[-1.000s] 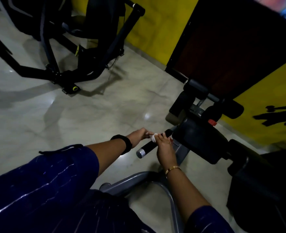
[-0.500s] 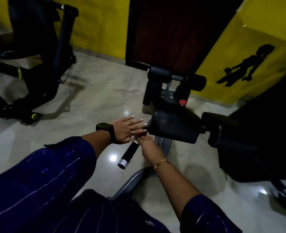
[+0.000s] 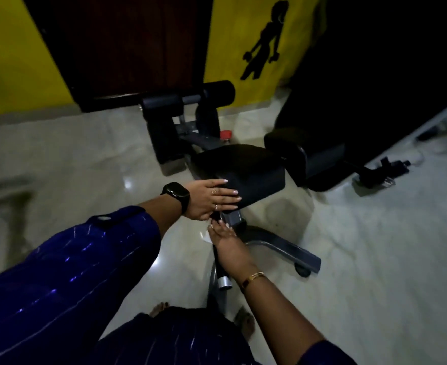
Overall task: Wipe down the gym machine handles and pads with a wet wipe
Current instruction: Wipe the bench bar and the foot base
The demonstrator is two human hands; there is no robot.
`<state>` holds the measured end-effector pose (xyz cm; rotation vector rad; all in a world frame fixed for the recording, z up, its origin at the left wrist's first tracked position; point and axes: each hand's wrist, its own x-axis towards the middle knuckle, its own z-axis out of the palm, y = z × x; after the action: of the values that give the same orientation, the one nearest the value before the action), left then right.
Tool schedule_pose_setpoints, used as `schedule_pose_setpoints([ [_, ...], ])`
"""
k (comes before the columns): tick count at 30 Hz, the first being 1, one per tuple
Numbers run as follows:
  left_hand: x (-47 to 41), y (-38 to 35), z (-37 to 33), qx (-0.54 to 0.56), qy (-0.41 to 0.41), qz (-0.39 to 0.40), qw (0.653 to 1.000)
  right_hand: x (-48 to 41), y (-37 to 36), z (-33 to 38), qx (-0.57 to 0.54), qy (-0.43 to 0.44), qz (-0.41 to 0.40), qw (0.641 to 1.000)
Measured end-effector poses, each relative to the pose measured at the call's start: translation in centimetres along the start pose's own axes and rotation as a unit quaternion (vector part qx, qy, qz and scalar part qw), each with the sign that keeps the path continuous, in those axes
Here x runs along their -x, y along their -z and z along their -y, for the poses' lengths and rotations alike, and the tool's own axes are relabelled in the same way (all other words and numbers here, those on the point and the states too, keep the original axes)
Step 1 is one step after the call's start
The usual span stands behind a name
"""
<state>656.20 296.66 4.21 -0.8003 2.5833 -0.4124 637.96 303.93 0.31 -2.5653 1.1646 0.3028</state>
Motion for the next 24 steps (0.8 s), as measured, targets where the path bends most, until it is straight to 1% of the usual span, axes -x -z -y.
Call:
schedule_pose_setpoints([
  [3,-0.7,0.7,0.7,-0.037,-0.03,-0.017,0.999,1.6,0.4,1.4,-0.03,-0.034,0.022,0.999],
  [5,-1.7,1.5,0.9,-0.062,-0.044,-0.01,0.997,3.5,0.6,2.7,-0.055,-0.087,0.006,0.995],
  [7,-2.7,2.5,1.8,-0.065,-0.054,-0.015,0.996,5.7,0.8,4.2,-0.083,-0.15,-0.018,0.985],
  [9,-3.3,3.2,3.0,-0.046,-0.067,-0.023,0.996,6.9,0.5,5.5,-0.099,-0.2,-0.011,0.975],
  [10,-3.6,3.2,3.4,-0.046,-0.078,-0.012,0.996,7.0,0.2,6.1,-0.103,-0.225,-0.002,0.969],
  [11,-3.9,3.2,3.7,-0.052,-0.089,0.004,0.995,6.7,0.0,6.6,-0.101,-0.244,-0.003,0.965],
  [12,-4.3,3.2,3.7,-0.063,-0.102,0.02,0.993,6.4,-0.3,7.2,-0.083,-0.263,-0.023,0.961],
  [13,-4.5,3.2,3.8,-0.072,-0.106,0.03,0.991,5.8,-0.9,7.5,-0.074,-0.282,-0.062,0.955],
  [14,-4.7,3.2,3.7,-0.081,-0.109,0.032,0.99,5.3,-1.5,7.9,-0.067,-0.302,-0.072,0.948],
  [16,-4.7,2.7,3.3,-0.098,-0.093,0.019,0.991,4.4,-2.5,8.4,-0.048,-0.311,-0.04,0.948],
  [19,-4.4,2.4,2.9,-0.12,-0.077,0.0,0.99,4.3,-3.4,8.9,-0.009,-0.305,-0.114,0.945],
  [21,-4.1,2.1,2.6,-0.126,-0.061,-0.015,0.99,5.0,-3.5,9.4,0.014,-0.32,-0.115,0.94],
  [24,-4.0,1.7,2.4,-0.135,-0.061,-0.041,0.988,5.4,-4.2,10.8,0.041,-0.362,-0.125,0.923],
])
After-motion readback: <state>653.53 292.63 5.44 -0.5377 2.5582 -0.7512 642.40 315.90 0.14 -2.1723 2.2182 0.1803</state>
